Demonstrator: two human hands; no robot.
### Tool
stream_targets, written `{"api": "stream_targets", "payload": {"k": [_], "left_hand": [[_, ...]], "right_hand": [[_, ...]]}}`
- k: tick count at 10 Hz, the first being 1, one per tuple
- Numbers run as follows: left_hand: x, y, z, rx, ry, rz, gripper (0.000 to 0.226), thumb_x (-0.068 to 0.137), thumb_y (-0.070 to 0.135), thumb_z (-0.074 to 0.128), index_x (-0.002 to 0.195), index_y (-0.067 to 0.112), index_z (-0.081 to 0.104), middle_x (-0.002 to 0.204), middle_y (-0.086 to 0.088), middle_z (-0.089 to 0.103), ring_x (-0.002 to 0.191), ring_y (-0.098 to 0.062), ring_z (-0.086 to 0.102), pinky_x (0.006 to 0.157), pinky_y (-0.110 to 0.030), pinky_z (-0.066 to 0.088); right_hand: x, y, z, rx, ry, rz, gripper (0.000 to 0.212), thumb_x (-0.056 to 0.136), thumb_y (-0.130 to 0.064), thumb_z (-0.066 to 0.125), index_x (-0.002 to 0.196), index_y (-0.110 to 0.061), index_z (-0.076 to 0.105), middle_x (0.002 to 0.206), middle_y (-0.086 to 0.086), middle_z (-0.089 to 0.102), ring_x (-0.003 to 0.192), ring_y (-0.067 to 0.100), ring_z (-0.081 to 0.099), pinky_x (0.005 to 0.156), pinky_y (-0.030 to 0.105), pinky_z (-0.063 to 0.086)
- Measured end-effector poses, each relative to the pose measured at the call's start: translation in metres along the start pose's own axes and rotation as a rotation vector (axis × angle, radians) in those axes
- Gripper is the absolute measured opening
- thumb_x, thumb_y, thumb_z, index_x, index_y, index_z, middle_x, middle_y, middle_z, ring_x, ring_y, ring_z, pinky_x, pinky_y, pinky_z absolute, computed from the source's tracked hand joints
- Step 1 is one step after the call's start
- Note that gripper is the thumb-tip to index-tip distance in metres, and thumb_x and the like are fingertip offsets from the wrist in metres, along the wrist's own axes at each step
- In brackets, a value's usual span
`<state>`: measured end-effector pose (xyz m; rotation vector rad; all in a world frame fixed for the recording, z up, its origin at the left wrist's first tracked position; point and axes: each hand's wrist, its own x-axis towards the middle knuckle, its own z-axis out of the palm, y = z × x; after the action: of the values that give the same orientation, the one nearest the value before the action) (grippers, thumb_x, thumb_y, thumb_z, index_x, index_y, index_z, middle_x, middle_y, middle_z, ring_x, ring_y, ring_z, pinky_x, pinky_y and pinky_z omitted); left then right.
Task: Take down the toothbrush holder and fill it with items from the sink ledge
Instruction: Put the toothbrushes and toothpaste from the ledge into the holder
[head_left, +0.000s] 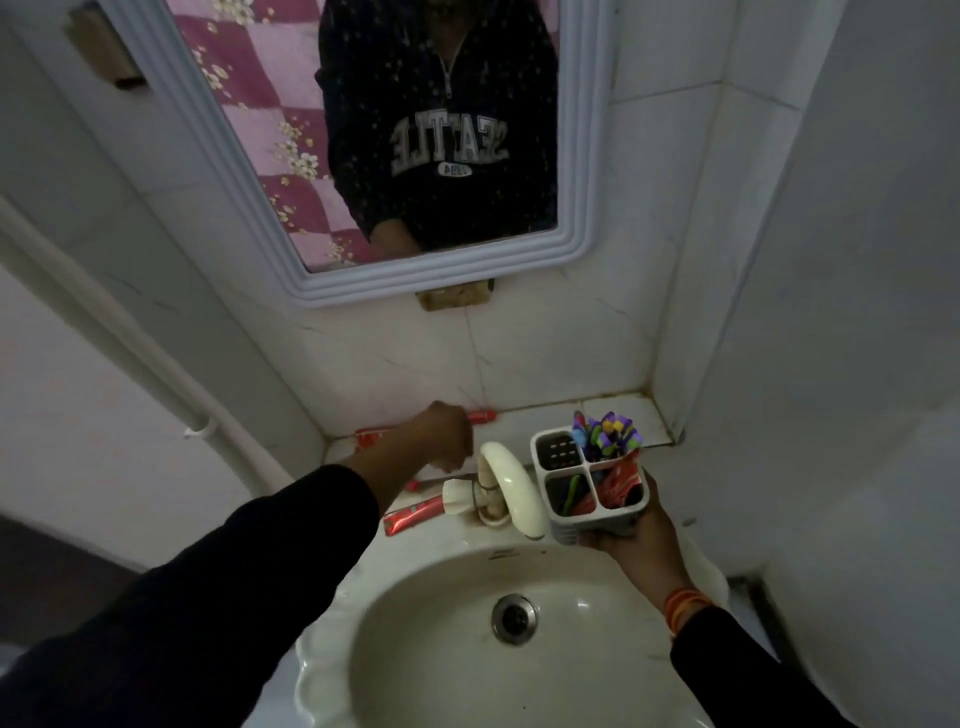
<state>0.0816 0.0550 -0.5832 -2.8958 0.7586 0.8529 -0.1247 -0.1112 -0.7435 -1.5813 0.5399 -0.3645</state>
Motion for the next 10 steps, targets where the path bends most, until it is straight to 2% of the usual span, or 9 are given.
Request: {"api": "stream_targets", "payload": {"k": [1, 2, 3, 4, 5, 7, 8, 9, 10], "left_hand": [[0.018, -0.042, 0.042, 0.137, -0.043, 0.019, 0.04, 0.087, 0.007, 0.07, 0.127, 0.011, 0.07, 0.126, -0.01, 0.071, 0.109, -0.027, 0.07, 0.082, -0.029, 0.058], [0.019, -0.05, 0.064, 0.248, -0.052, 0.022, 0.051, 0.074, 0.017, 0.084, 0.123, 0.011, 0.071, 0.119, -0.01, 0.072, 0.11, -0.028, 0.067, 0.096, -0.037, 0.056], [0.024, -0.06, 0.083, 0.25, 0.001, 0.021, 0.05, 0.068, 0.025, 0.087, 0.116, 0.018, 0.073, 0.111, -0.008, 0.074, 0.104, -0.027, 0.07, 0.09, -0.041, 0.06], [0.025, -0.065, 0.087, 0.206, 0.056, 0.035, 0.034, 0.077, 0.03, 0.077, 0.11, 0.022, 0.074, 0.106, -0.006, 0.074, 0.095, -0.026, 0.072, 0.084, -0.041, 0.062], [0.027, -0.071, 0.076, 0.154, 0.156, 0.09, 0.03, 0.089, 0.044, 0.061, 0.1, 0.019, 0.073, 0.096, -0.007, 0.072, 0.085, -0.023, 0.069, 0.075, -0.036, 0.06], [0.016, -0.064, 0.035, -0.227, 0.326, 0.14, 0.035, 0.087, 0.028, 0.073, 0.119, 0.015, 0.072, 0.097, -0.008, 0.073, 0.078, -0.021, 0.072, 0.073, -0.034, 0.061], [-0.012, -0.034, -0.004, -0.353, 0.383, 0.23, 0.048, 0.075, 0.033, 0.087, 0.117, 0.017, 0.072, 0.105, 0.003, 0.074, 0.086, -0.01, 0.071, 0.077, -0.027, 0.061], [-0.044, 0.009, -0.04, -0.307, 0.441, 0.432, 0.031, 0.078, 0.031, 0.084, 0.105, 0.016, 0.078, 0.101, 0.006, 0.076, 0.083, 0.001, 0.066, 0.082, -0.02, 0.057], [-0.068, 0.05, -0.056, -0.138, 0.327, 0.533, 0.02, 0.084, 0.016, 0.079, 0.104, 0.018, 0.08, 0.102, 0.004, 0.079, 0.085, -0.005, 0.072, 0.088, -0.028, 0.06]], "right_hand": [[-0.001, -0.001, 0.002, 0.019, -0.01, -0.001, 0.095, 0.059, 0.024, 0.084, 0.133, -0.022, 0.047, 0.118, -0.008, 0.063, 0.104, 0.001, 0.06, 0.067, 0.007, 0.056], [0.0, 0.002, 0.001, 0.005, -0.021, -0.022, 0.097, 0.058, 0.016, 0.089, 0.135, -0.023, 0.047, 0.121, -0.009, 0.064, 0.108, 0.0, 0.06, 0.071, 0.005, 0.054], [0.0, 0.006, 0.001, 0.032, -0.021, -0.002, 0.097, 0.055, 0.016, 0.091, 0.127, -0.036, 0.05, 0.12, -0.01, 0.066, 0.109, 0.008, 0.064, 0.073, 0.015, 0.06], [0.0, 0.006, 0.002, 0.076, -0.023, 0.022, 0.097, 0.048, -0.001, 0.097, 0.122, -0.047, 0.053, 0.119, -0.011, 0.069, 0.115, 0.02, 0.065, 0.083, 0.041, 0.064], [0.001, 0.004, 0.003, 0.142, -0.028, 0.084, 0.096, 0.037, -0.035, 0.102, 0.121, -0.049, 0.056, 0.118, -0.013, 0.07, 0.117, 0.027, 0.064, 0.085, 0.061, 0.06], [0.0, 0.006, 0.004, 0.157, -0.024, 0.089, 0.106, 0.036, -0.038, 0.103, 0.13, -0.041, 0.054, 0.127, -0.003, 0.067, 0.121, 0.033, 0.062, 0.086, 0.068, 0.056], [-0.001, 0.001, 0.006, 0.092, -0.021, 0.057, 0.101, 0.044, -0.022, 0.103, 0.129, -0.044, 0.053, 0.128, -0.008, 0.066, 0.122, 0.026, 0.062, 0.09, 0.063, 0.057], [-0.001, 0.001, 0.008, 0.128, -0.005, 0.073, 0.095, 0.051, -0.022, 0.101, 0.131, -0.041, 0.052, 0.127, -0.011, 0.067, 0.123, 0.025, 0.061, 0.092, 0.058, 0.058], [-0.002, -0.008, 0.01, 0.318, 0.01, 0.153, 0.05, 0.081, -0.013, 0.082, 0.122, -0.034, 0.061, 0.123, 0.003, 0.067, 0.119, 0.039, 0.061, 0.074, 0.056, 0.063]]}}
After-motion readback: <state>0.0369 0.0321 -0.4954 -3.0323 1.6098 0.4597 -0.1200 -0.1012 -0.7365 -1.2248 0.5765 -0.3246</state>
